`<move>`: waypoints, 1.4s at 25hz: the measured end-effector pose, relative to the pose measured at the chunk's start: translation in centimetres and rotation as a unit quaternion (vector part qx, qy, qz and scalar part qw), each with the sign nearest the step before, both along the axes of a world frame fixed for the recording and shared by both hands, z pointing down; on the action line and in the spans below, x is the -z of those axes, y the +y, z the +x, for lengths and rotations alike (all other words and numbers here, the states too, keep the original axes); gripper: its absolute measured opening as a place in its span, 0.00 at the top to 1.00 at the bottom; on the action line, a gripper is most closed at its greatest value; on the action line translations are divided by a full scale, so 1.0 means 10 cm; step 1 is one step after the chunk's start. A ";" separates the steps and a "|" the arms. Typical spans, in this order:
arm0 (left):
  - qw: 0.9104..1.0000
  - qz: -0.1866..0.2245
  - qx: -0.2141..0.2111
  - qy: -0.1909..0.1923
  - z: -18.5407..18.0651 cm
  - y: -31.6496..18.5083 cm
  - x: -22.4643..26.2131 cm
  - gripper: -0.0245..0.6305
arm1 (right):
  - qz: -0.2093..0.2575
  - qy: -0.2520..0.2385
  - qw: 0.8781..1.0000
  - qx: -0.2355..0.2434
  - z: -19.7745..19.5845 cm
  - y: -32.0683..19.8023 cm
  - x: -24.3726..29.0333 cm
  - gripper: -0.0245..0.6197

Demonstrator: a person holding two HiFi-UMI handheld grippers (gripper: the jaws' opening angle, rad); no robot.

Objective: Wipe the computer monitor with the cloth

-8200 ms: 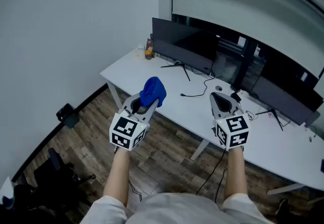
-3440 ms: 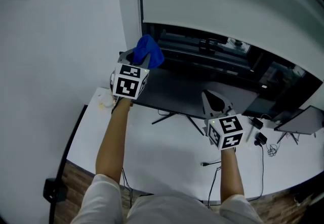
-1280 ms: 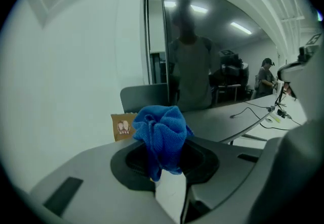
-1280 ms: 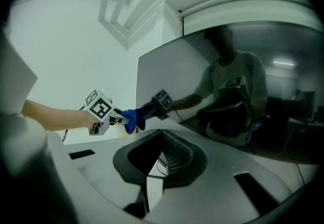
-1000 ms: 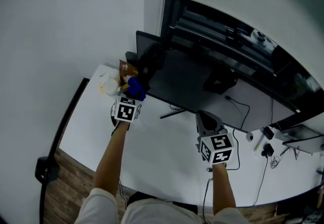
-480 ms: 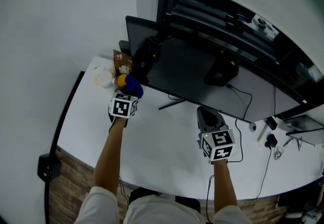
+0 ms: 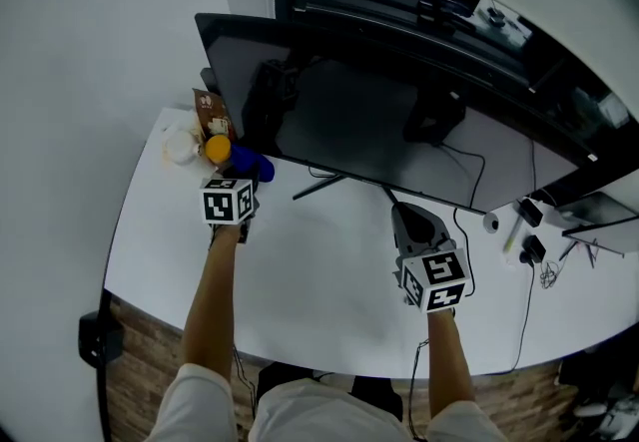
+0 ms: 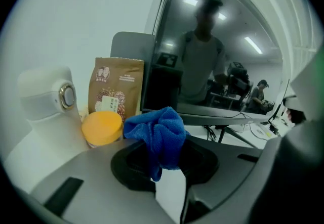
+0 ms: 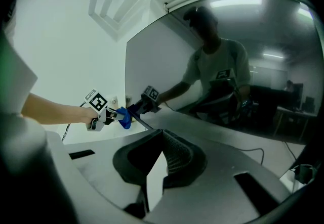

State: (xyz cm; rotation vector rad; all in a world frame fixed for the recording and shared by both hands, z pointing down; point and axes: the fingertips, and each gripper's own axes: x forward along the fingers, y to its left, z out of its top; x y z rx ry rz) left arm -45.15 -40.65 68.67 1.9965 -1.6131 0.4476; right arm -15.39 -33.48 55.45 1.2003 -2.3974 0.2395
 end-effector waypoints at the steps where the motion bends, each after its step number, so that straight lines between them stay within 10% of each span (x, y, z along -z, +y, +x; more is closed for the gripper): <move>1: 1.000 0.002 -0.002 0.013 0.08 0.00 -0.01 0.80 | 0.000 -0.001 1.000 -0.002 0.07 0.02 -0.01 0.94; 35: 0.978 0.060 -0.201 0.018 4.74 0.30 0.03 0.80 | -0.006 -0.006 0.994 -0.113 3.49 0.58 -0.12 0.94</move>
